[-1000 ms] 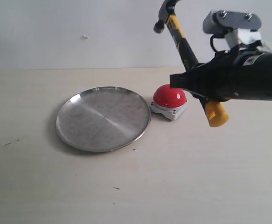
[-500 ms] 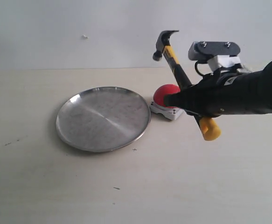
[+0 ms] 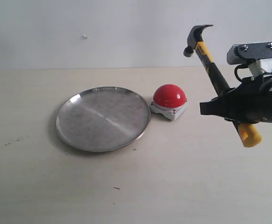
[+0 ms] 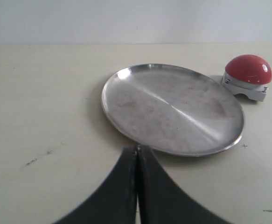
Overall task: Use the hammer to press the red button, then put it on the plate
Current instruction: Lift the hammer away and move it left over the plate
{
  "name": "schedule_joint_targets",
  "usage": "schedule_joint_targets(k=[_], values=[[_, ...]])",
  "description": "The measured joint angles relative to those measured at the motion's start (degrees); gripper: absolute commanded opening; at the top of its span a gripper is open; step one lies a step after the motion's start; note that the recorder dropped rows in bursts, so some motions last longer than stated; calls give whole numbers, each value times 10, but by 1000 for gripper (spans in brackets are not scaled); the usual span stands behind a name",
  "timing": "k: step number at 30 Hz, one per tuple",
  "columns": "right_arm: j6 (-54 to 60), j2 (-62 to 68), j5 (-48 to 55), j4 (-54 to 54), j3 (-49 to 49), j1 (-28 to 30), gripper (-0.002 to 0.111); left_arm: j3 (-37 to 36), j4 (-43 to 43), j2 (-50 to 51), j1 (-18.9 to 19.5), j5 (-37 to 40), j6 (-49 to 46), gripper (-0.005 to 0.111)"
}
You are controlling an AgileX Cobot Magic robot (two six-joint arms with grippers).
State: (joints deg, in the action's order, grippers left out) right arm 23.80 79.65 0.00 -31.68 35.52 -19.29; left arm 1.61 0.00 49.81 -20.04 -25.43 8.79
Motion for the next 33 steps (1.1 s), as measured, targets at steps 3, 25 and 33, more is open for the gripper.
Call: schedule_joint_targets(k=[3,25,33], values=[[9,-10,0,2,2,0,0,0,0,0,0,0,0,0],[10,134,53,1,47,0,0,0,0,0,0,0,0,0],[3,44,48,0,47,0,0,0,0,0,0,0,0,0]])
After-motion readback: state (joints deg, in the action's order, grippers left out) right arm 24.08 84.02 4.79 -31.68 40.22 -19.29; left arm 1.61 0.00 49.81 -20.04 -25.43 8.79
